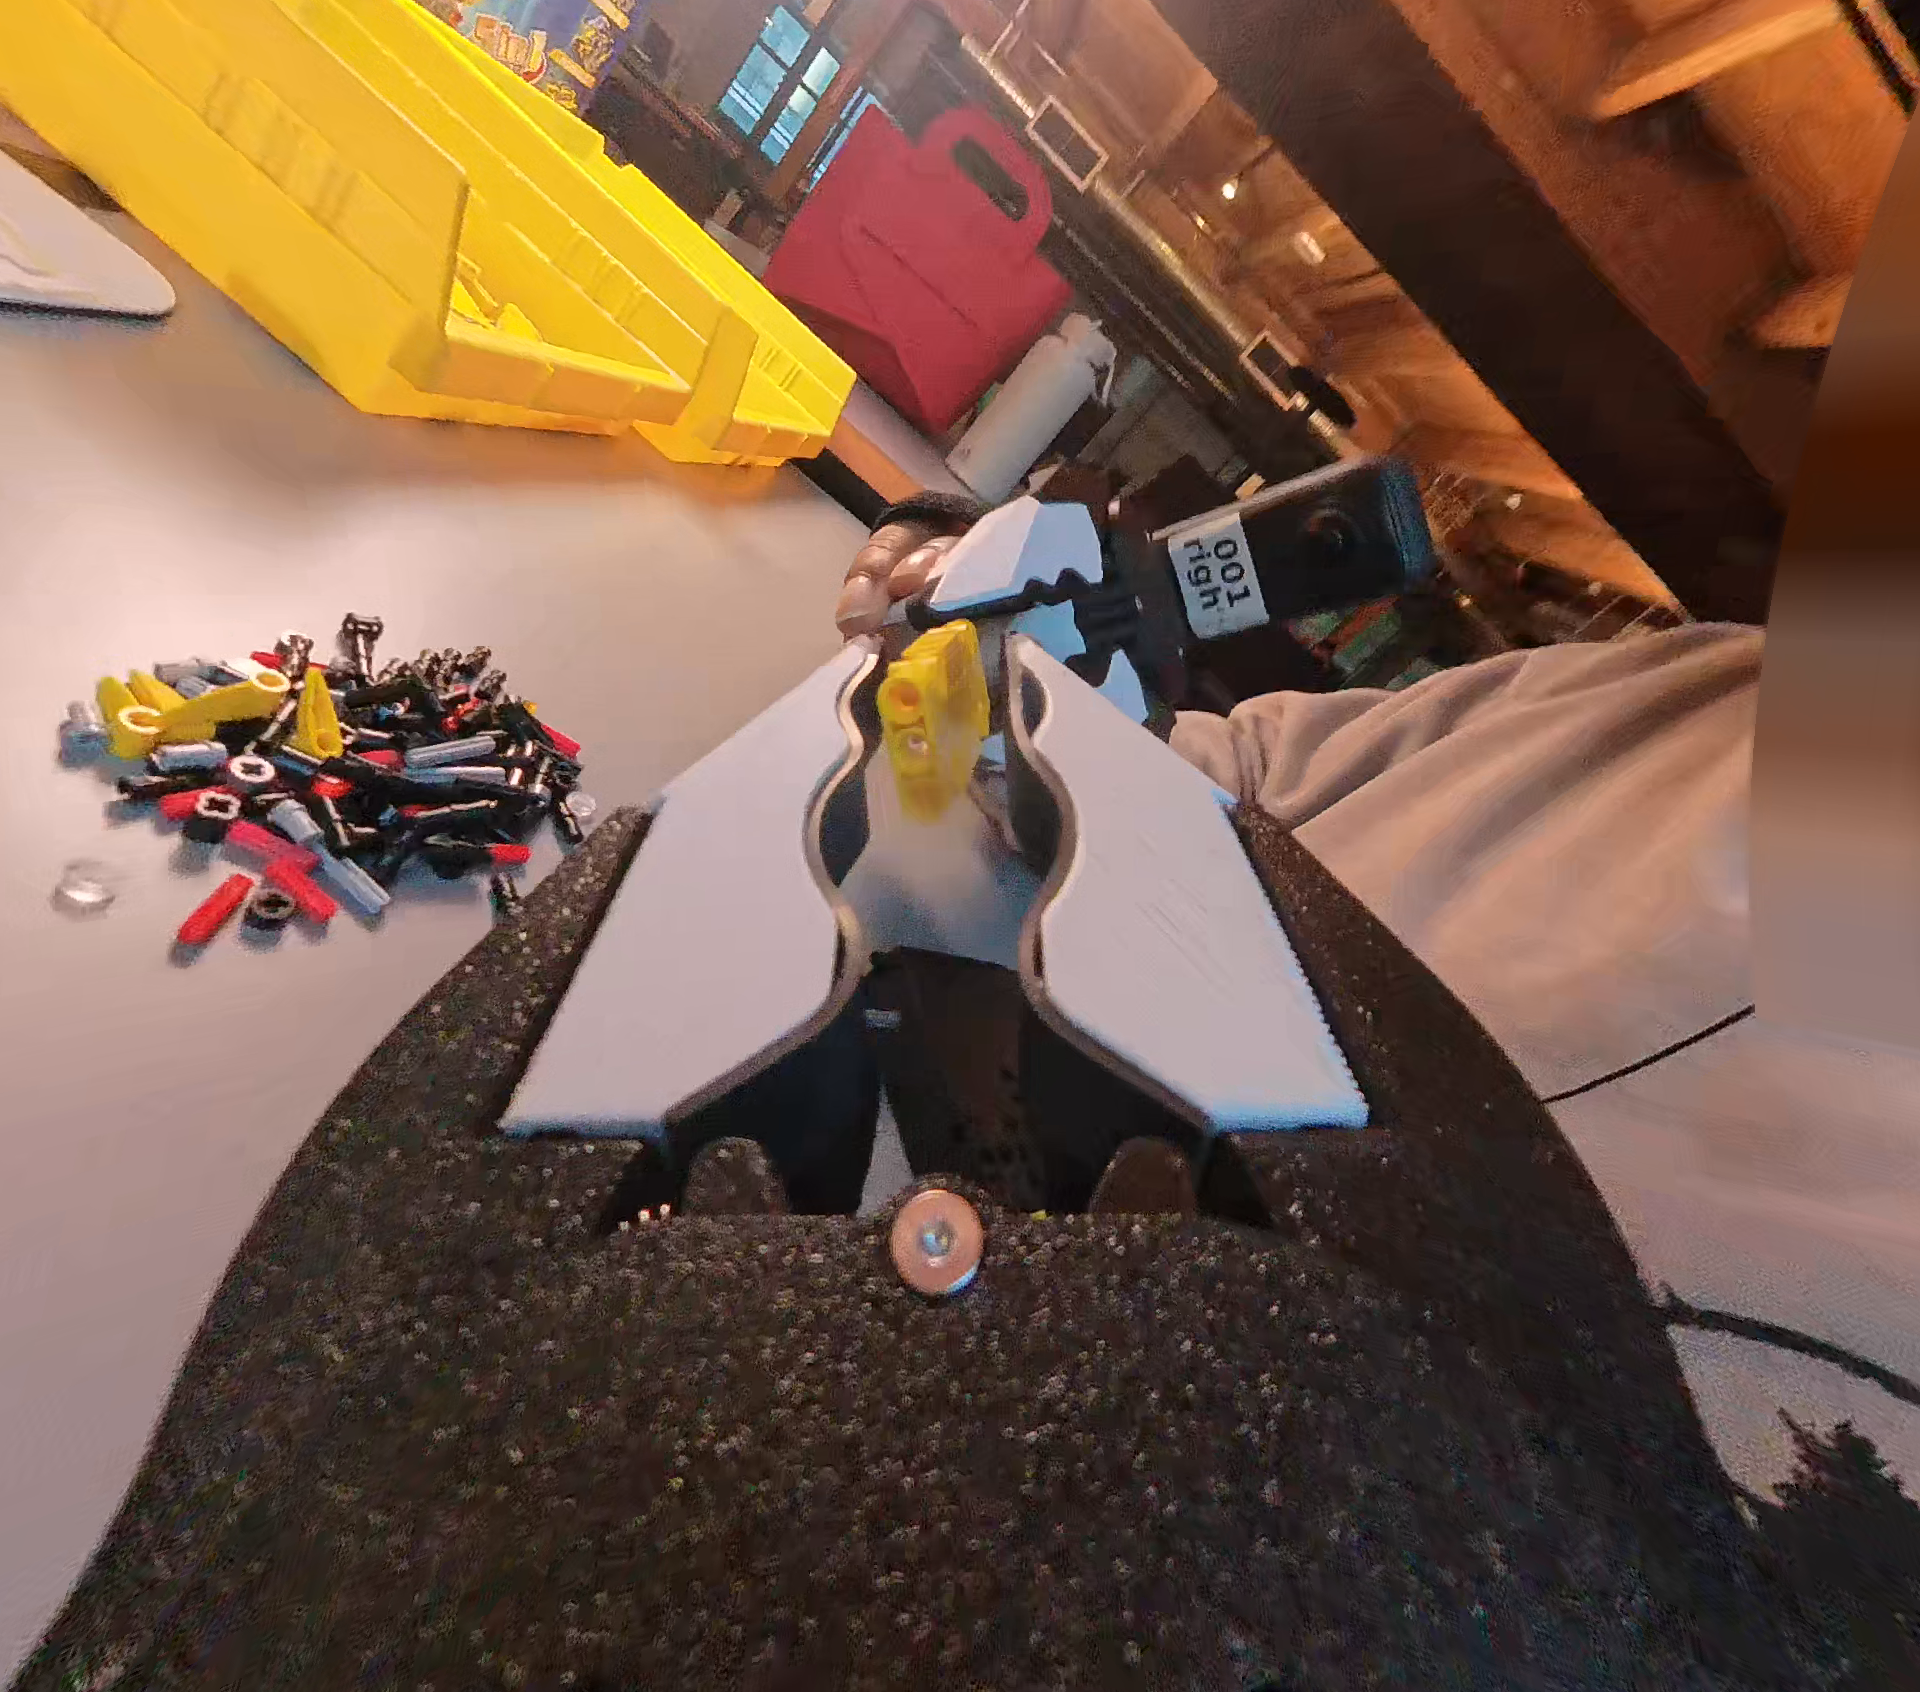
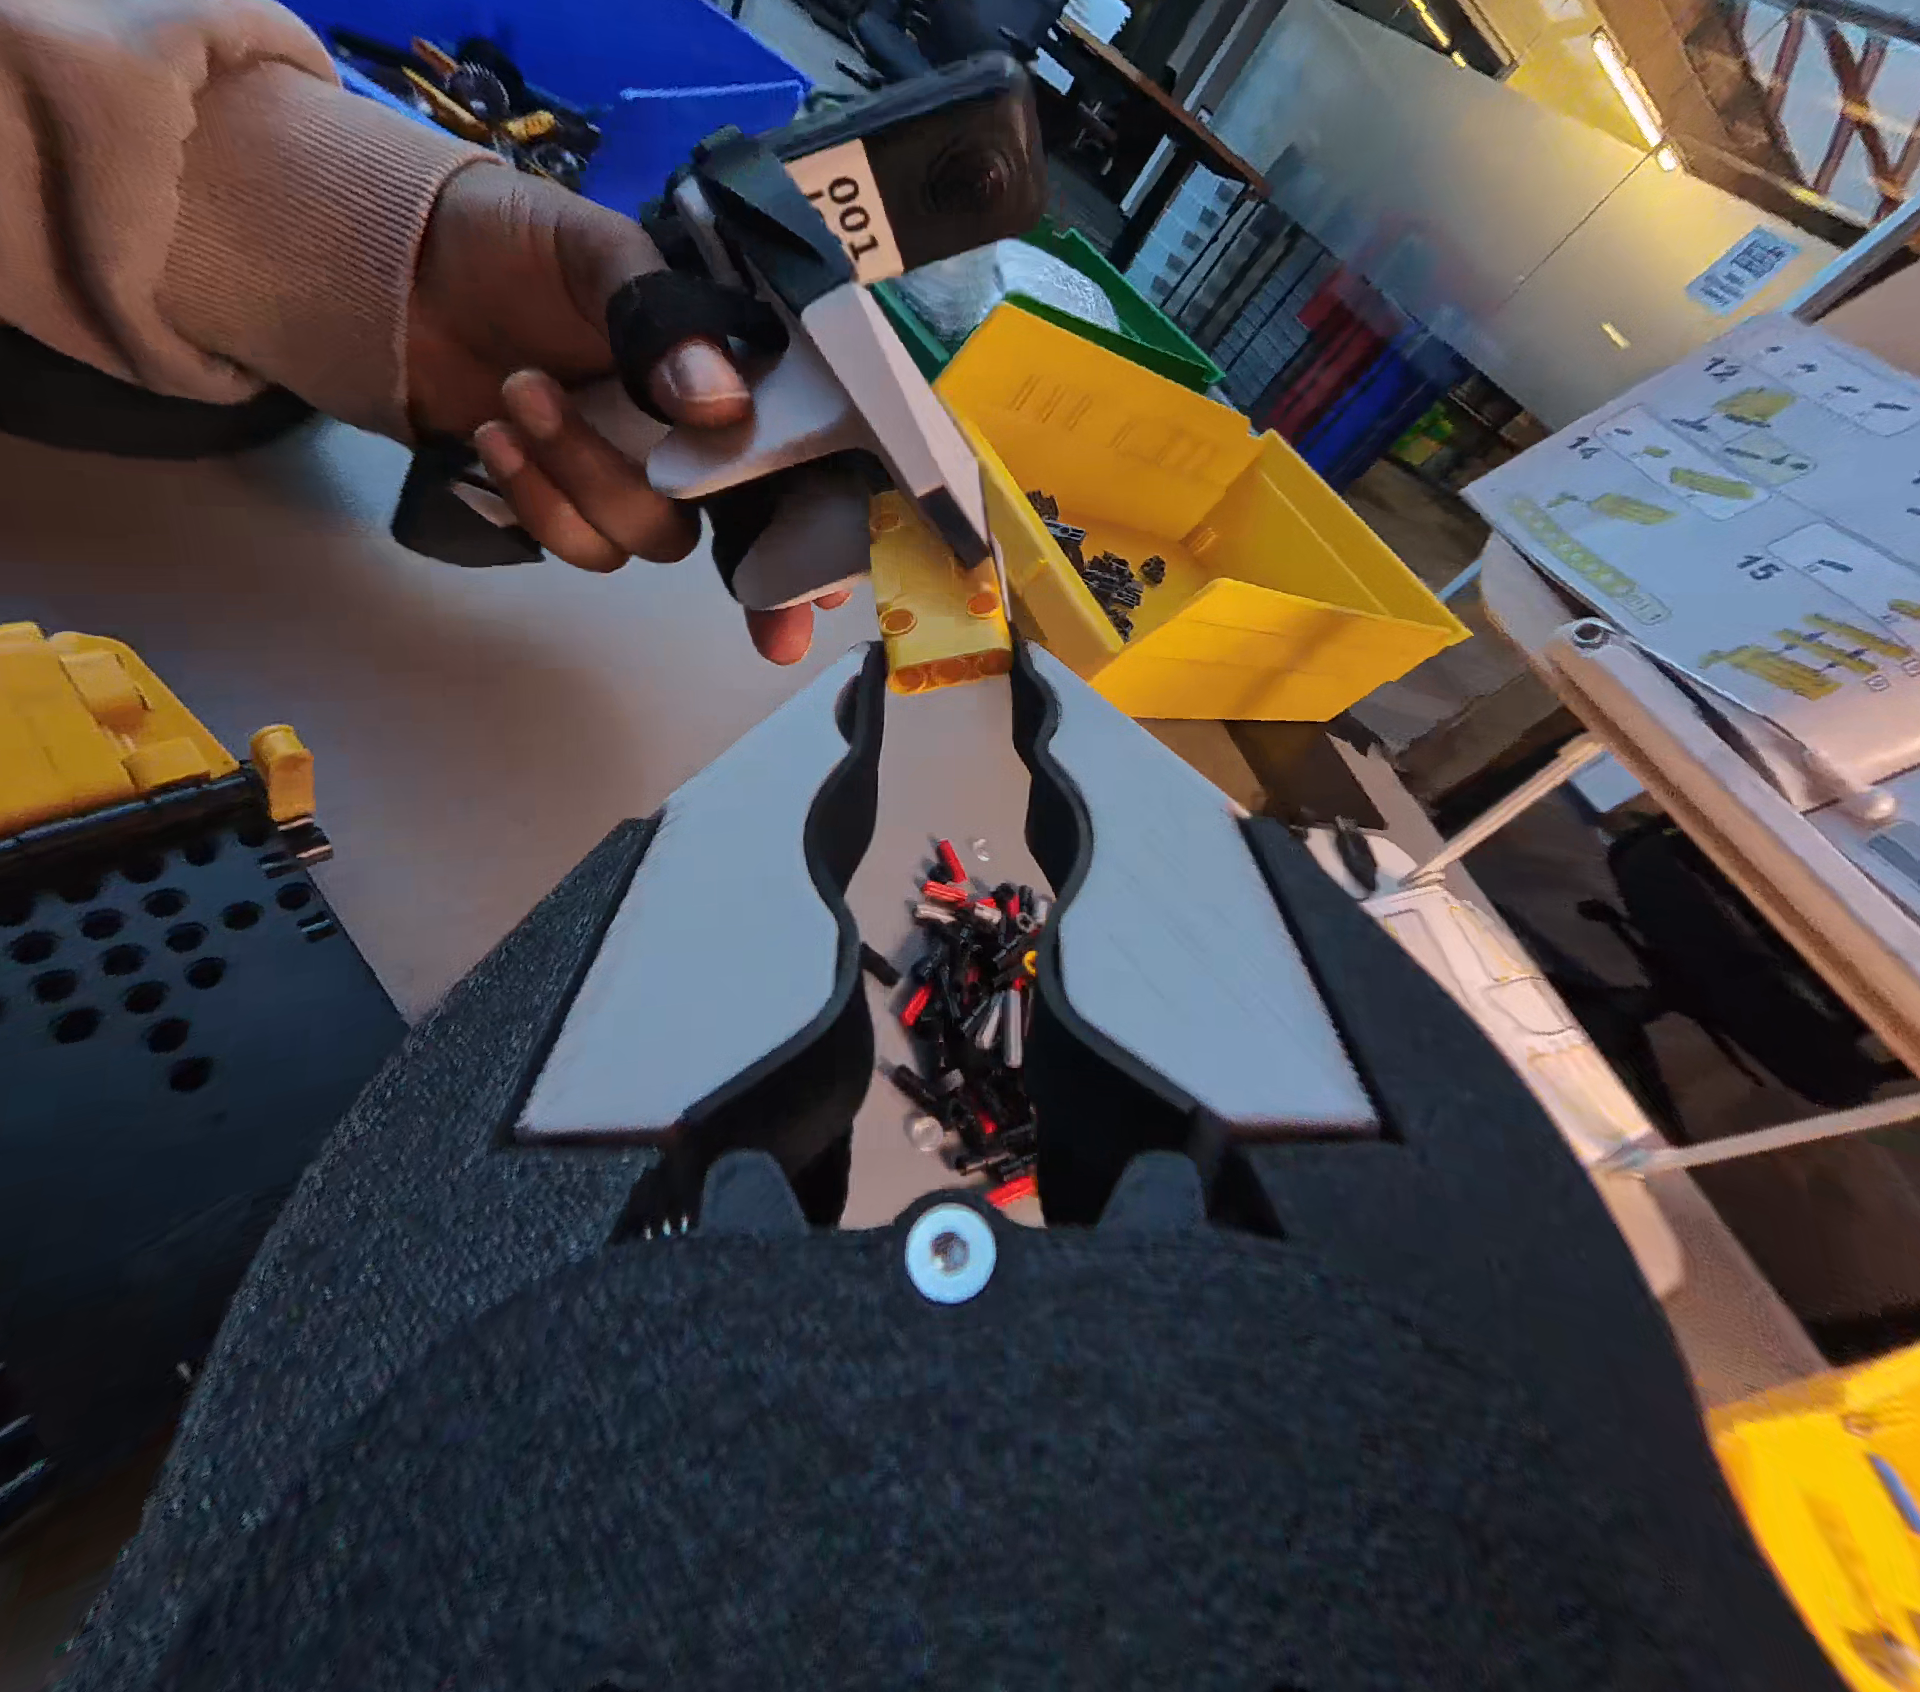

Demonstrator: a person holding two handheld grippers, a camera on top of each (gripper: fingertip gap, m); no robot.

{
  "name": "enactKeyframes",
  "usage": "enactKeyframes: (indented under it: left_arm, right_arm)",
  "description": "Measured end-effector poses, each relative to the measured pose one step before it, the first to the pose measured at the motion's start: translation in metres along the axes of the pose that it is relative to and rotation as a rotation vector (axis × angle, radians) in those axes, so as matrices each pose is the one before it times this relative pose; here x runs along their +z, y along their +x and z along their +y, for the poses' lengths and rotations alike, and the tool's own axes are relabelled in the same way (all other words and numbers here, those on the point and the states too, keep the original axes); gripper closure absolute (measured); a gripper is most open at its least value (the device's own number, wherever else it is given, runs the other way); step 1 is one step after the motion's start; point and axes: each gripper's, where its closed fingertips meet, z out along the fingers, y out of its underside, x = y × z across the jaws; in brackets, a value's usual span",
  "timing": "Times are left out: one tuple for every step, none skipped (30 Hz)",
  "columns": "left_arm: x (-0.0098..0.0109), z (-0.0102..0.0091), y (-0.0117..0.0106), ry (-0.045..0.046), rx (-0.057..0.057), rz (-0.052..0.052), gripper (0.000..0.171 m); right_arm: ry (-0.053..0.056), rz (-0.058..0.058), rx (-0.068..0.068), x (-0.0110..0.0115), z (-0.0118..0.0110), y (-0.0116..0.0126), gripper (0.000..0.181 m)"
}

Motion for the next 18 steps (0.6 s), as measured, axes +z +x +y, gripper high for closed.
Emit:
enactKeyframes:
  left_arm:
    - [-0.00008, 0.00111, 0.00531, -0.03561, 0.0953, -0.0238, 0.140]
    - [-0.00063, 0.00120, 0.00429, -0.04204, 0.1146, -0.0426, 0.131]
    - [-0.00115, 0.00134, 0.00087, -0.04520, 0.1329, -0.0705, 0.124]
    - [-0.00113, 0.00268, -0.00086, -0.05175, 0.1386, -0.0792, 0.120]
    - [-0.00003, 0.00496, 0.00251, -0.06291, 0.1256, -0.0489, 0.116]
    - [0.00106, 0.00742, 0.00293, -0.07948, 0.0960, -0.0355, 0.115]
    - [0.00173, 0.00840, 0.00172, -0.08276, 0.0753, -0.0347, 0.115]
    - [0.00193, 0.00884, 0.00395, -0.07979, 0.0611, -0.0143, 0.117]
    - [0.00226, 0.00856, 0.00656, -0.07304, 0.0485, 0.0075, 0.123]
    - [0.00178, 0.00584, 0.00285, -0.05288, 0.0380, -0.0153, 0.133]
    - [-0.00003, 0.00364, -0.00055, -0.03285, 0.0270, -0.0304, 0.145]
    - [-0.00100, 0.00356, 0.00336, -0.02644, 0.0018, 0.0066, 0.145]
    - [-0.00170, 0.00181, 0.00341, -0.01187, -0.0191, 0.0141, 0.146]
    - [-0.00274, -0.00024, 0.00224, 0.00742, -0.0132, 0.0017, 0.146]
    - [-0.00401, -0.00048, 0.00125, 0.01261, -0.0196, -0.0033, 0.147]
    - [-0.00652, 0.00184, -0.00142, -0.00121, -0.0301, -0.0120, 0.147]
    - [-0.01089, 0.00370, -0.00469, -0.00769, -0.0219, -0.0275, 0.147]
    - [-0.01618, 0.00504, -0.01225, -0.01213, -0.0275, -0.0656, 0.147]
  right_arm:
    - [0.0076, -0.0255, 0.0570, -0.00231, -0.00036, 0.00042, 0.159]
    - [0.0122, -0.0220, 0.0635, -0.00271, -0.00064, 0.00125, 0.158]
    - [0.0096, -0.0341, 0.0591, -0.00256, -0.00028, -0.00079, 0.158]
    - [0.0017, -0.0395, 0.0528, -0.00205, 0.00076, -0.00234, 0.158]
    - [-0.0012, -0.0414, 0.0450, -0.00127, 0.00104, -0.00346, 0.158]
    - [-0.0084, -0.0460, 0.0426, -0.00018, 0.00200, -0.00465, 0.158]
    - [-0.0075, -0.0365, 0.0322, 0.00059, 0.00168, -0.00419, 0.158]
    - [-0.0031, -0.0231, 0.0184, 0.00092, 0.00083, -0.00328, 0.158]
    - [-0.0003, -0.0238, 0.0116, 0.00104, -0.00014, -0.00420, 0.158]
    - [-0.0037, -0.0302, 0.0089, 0.00110, -0.00033, -0.00559, 0.158]
    - [-0.0200, -0.0257, 0.0006, 0.00151, 0.00181, -0.00538, 0.158]
    - [-0.0213, -0.0030, -0.0183, 0.00108, 0.00228, -0.00267, 0.158]
    - [-0.0120, -0.0103, -0.0170, 0.00095, 0.00097, -0.00419, 0.158]
    - [0.0051, -0.0060, 0.0046, 0.00083, -0.00157, -0.00276, 0.158]
    - [0.0146, 0.0022, 0.0095, 0.00026, -0.00291, -0.00062, 0.157]
    - [0.0064, 0.0118, -0.0039, -0.00074, -0.00181, 0.00096, 0.158]
    - [0.0006, 0.0336, -0.0132, -0.00270, -0.00116, 0.00477, 0.155]
    - [-0.0084, 0.0212, -0.0147, -0.00434, 0.00029, 0.00419, 0.146]
